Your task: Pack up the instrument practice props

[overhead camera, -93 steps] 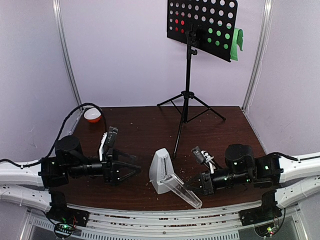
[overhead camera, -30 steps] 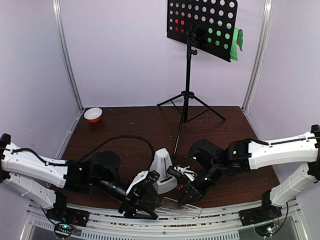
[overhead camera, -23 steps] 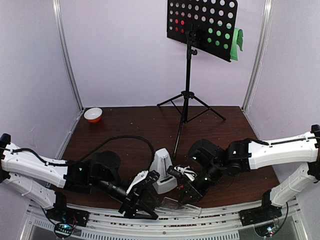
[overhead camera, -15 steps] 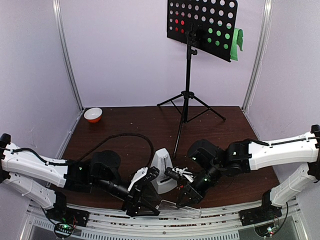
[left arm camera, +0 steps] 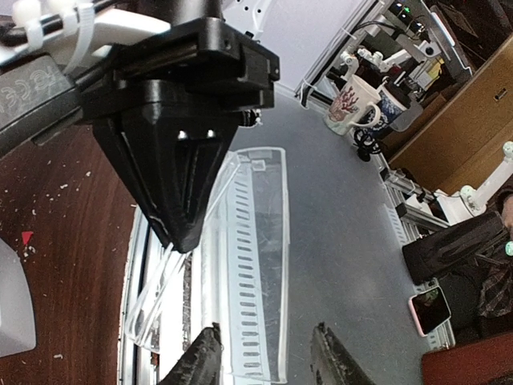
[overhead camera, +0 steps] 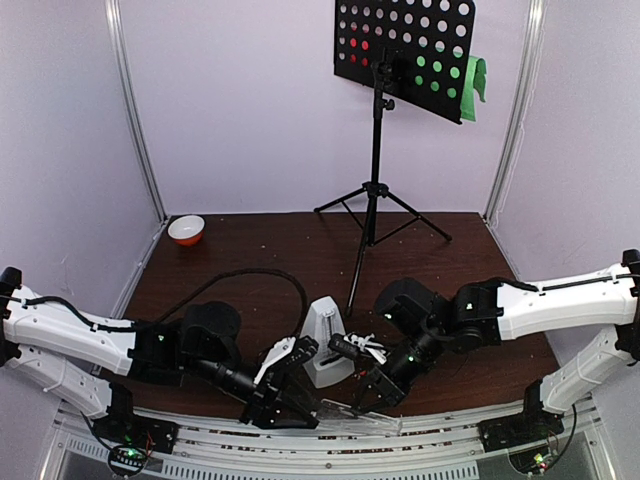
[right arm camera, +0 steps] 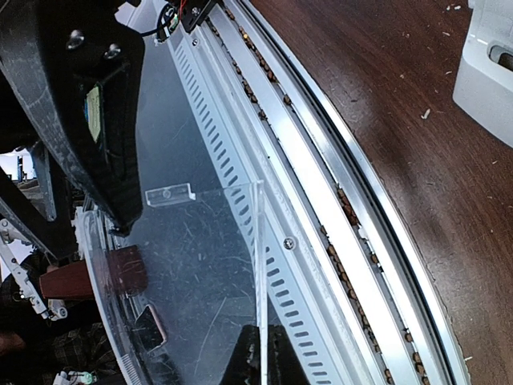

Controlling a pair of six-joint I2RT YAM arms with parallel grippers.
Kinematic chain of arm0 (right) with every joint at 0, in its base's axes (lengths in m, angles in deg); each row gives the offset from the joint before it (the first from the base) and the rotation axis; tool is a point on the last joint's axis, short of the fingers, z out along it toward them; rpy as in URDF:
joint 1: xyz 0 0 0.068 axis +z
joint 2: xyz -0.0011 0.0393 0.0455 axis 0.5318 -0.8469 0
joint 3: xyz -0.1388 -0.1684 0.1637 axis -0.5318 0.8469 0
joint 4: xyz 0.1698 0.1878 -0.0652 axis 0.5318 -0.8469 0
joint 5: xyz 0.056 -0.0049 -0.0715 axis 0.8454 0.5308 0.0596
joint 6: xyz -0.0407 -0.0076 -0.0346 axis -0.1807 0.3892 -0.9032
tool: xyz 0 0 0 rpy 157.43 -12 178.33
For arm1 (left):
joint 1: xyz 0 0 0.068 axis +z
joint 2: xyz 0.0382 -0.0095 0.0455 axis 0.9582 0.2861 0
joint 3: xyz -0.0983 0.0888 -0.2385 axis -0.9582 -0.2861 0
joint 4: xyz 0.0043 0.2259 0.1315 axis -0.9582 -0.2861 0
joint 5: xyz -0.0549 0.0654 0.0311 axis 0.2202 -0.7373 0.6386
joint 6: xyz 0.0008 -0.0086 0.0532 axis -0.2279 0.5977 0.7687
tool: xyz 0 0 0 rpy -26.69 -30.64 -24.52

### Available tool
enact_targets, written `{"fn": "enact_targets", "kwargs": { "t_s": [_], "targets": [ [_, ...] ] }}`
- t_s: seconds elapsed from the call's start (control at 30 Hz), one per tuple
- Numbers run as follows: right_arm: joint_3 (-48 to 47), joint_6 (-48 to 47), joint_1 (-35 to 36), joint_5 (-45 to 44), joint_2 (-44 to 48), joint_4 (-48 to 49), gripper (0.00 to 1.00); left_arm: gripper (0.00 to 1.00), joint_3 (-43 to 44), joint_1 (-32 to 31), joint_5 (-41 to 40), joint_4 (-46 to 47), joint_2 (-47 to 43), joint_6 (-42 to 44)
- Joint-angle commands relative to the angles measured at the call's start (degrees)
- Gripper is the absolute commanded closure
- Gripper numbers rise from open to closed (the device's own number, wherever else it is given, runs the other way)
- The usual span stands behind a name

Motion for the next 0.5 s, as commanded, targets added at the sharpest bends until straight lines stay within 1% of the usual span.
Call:
{"fn": "enact_targets", "kwargs": {
  "t_s": [0.0,0.23,0.33,0.47],
  "targets": [
    [-1.0,-0.4,0.1,-0.3,0.5,0.2,1.0,0.62,-0.7,0.1,4.4,4.0,-0.3,-0.2],
    [-1.2,-0.2,0.1,-0.7,0.1,0.3,1.0,0.74,-0.4,0.0,4.8,4.1,0.6,-0.2],
    [-1.4,-0.4,0.1,-0.7,0.0,0.3,1.0,0.75,-0.4,-0.1,4.7,4.1,0.8,-0.1],
    [-1.5,-0.5,0.1,-0.6,0.0,0.3,1.0,0.73,-0.5,-0.1,4.0,3.9,1.0,-0.1]
  ]
}}
